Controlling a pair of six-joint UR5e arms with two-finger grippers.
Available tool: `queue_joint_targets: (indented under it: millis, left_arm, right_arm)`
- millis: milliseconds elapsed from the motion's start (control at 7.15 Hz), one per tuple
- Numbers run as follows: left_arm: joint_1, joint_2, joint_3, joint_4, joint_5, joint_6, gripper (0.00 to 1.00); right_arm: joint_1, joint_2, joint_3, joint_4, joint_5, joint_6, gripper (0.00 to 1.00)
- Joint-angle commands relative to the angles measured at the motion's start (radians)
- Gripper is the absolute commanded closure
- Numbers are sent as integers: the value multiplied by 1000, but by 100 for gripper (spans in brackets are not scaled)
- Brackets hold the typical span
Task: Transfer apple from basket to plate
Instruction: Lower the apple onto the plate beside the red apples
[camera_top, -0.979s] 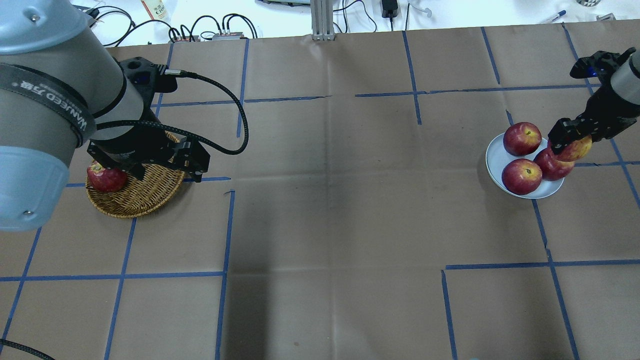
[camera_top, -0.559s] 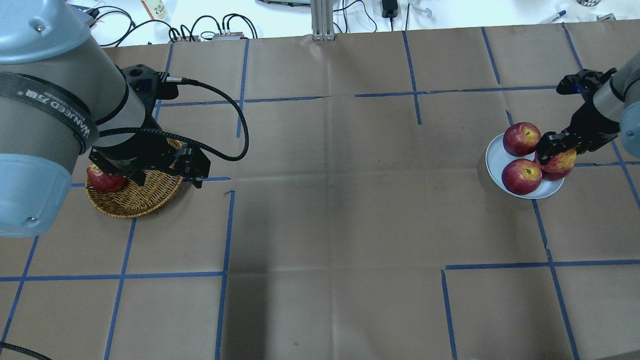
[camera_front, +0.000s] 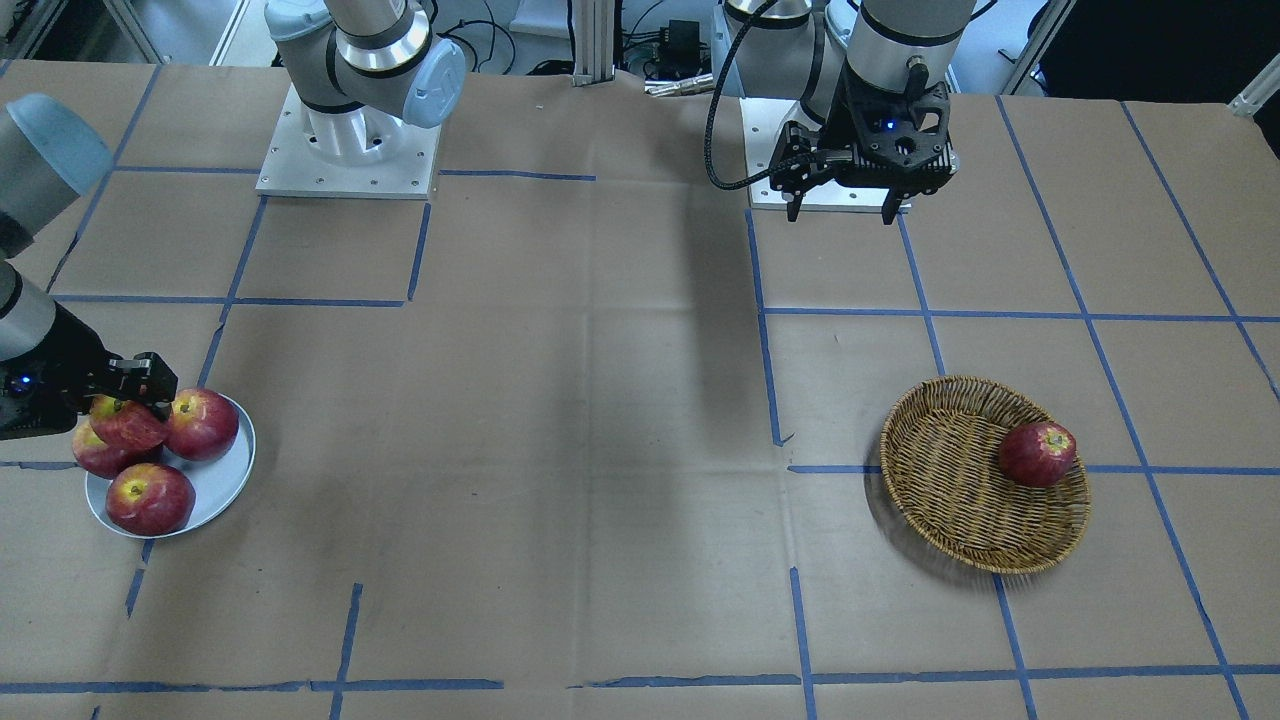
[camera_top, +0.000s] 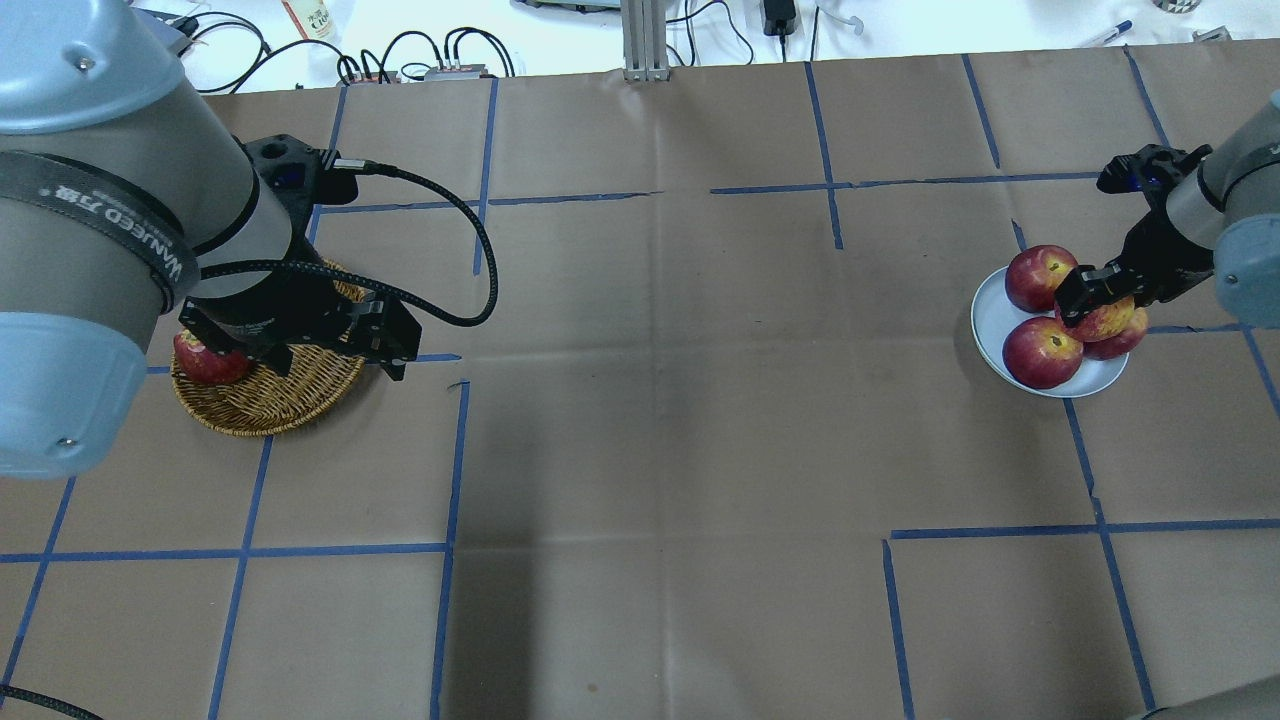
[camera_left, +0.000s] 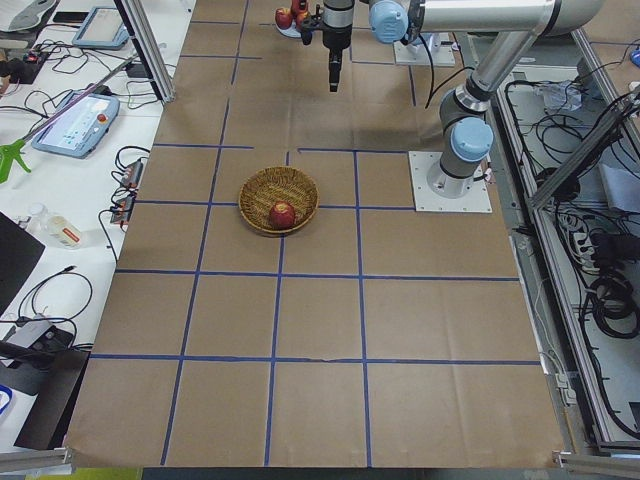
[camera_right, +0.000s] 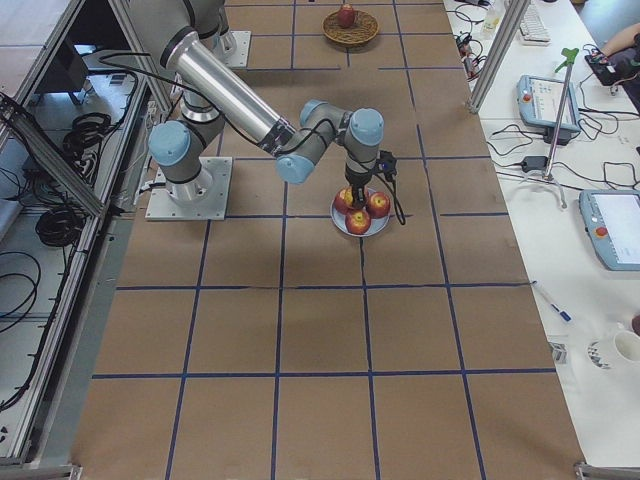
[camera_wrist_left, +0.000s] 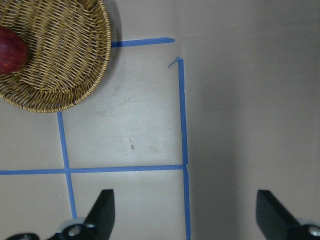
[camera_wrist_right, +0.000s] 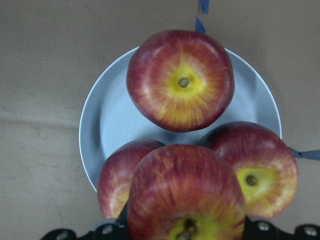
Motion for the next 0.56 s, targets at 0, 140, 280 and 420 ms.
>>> queue_joint_targets:
  millis: [0,140,280,420]
  left_arm:
    - [0,2,-1,0,0,0,1]
    - [0,2,-1,0,0,0,1]
    - [0,2,-1,0,0,0,1]
    - [0,2,-1,0,0,0,1]
  right_arm:
    - [2,1,-2,-10,0,0,37]
    - [2,-5,-4,-54,-1,0,0]
    - [5,-8,-16,-51,-1,0,0]
    - [32,-11,-56,-44,-4,2,0]
